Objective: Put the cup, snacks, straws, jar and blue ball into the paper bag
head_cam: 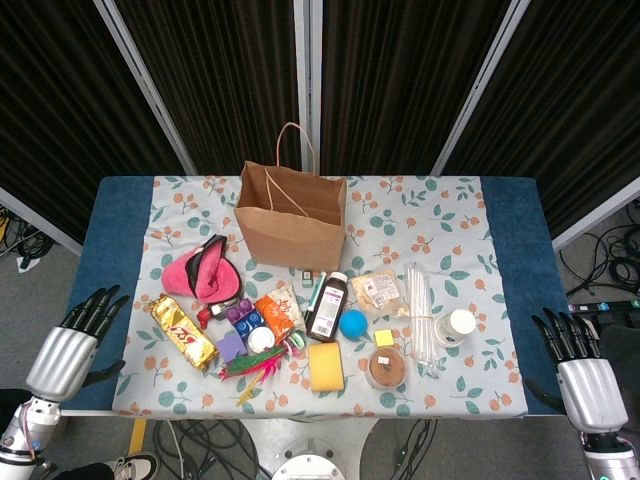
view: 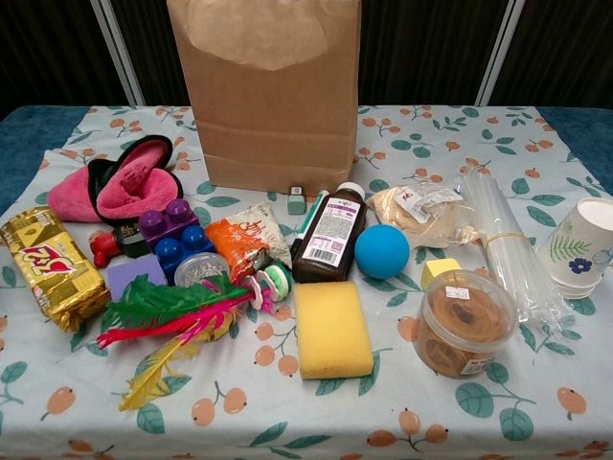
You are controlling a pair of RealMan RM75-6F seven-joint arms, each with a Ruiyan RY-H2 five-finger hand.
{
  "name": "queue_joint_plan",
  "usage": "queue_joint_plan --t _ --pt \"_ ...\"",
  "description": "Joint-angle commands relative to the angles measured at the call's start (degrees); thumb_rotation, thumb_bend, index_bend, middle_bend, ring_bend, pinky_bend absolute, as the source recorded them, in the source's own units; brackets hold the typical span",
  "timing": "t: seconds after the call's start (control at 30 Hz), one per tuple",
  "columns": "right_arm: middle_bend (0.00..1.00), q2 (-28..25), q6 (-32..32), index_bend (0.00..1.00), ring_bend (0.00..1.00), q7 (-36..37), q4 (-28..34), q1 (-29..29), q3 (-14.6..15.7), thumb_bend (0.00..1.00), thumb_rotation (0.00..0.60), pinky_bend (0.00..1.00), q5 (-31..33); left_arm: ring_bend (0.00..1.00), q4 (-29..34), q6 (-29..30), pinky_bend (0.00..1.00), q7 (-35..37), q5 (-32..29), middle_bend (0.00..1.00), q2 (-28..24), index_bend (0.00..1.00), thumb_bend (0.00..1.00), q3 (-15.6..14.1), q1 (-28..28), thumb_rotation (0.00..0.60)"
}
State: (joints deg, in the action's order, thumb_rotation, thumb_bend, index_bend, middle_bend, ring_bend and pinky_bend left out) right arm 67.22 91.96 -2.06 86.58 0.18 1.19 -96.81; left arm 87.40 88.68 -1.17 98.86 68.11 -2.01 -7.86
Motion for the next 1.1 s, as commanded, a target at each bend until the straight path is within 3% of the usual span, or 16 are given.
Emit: queue_joint_plan --t 0.03,0.17,0.3,0.53,0.73,1.1 --pt "0.03 -0.36 -0.15 0.06 0.00 -0.05 0.47 0.13 -0.07 0.04 0.600 0.00 0.07 0.06 -0.40 0.29 0.22 0.30 -0.55 0.10 0.24 0.08 0.11 0.20 0.25 0.600" --pt "0.05 -0.63 0.26 0.06 0.00 0.79 1.44 0.42 -0.48 0.04 0.600 0.00 -0.19 0.06 -0.76 0.71 0.22 0.78 -1.89 0.10 0.62 0.08 0.11 0.80 0.63 0.600" --pt "0.13 -0.41 0.18 0.13 0.05 1.21 3.61 0.62 -1.95 0.04 0.600 0.00 1.97 0.06 -0.70 0.72 0.22 1.73 -3.06 0.10 0.59 0.08 0.11 1.30 0.76 0.600" --pt "0.16 -3.03 -11.99 0.15 0.07 -0.65 10.04 5.58 -4.47 0.04 0.600 0.07 10.80 0.06 -2.70 0.81 0.22 6.18 -4.39 0.10 2.02 0.08 0.10 1.82 0.87 0.600" --pt "0.15 -1.68 -23.62 0.16 0.07 -2.41 11.17 11.76 -6.90 0.05 0.600 0.12 18.75 0.06 -5.37 0.16 0.22 7.40 -4.64 0.10 3.11 0.08 0.10 1.71 0.65 0.600" --pt "0.15 3.74 -28.12 0.17 0.07 -9.95 12.21 16.95 -8.09 0.05 0.600 0.14 23.26 0.06 -6.65 -0.85 0.22 8.34 -5.63 0.11 2.99 0.08 0.10 2.25 0.04 0.600"
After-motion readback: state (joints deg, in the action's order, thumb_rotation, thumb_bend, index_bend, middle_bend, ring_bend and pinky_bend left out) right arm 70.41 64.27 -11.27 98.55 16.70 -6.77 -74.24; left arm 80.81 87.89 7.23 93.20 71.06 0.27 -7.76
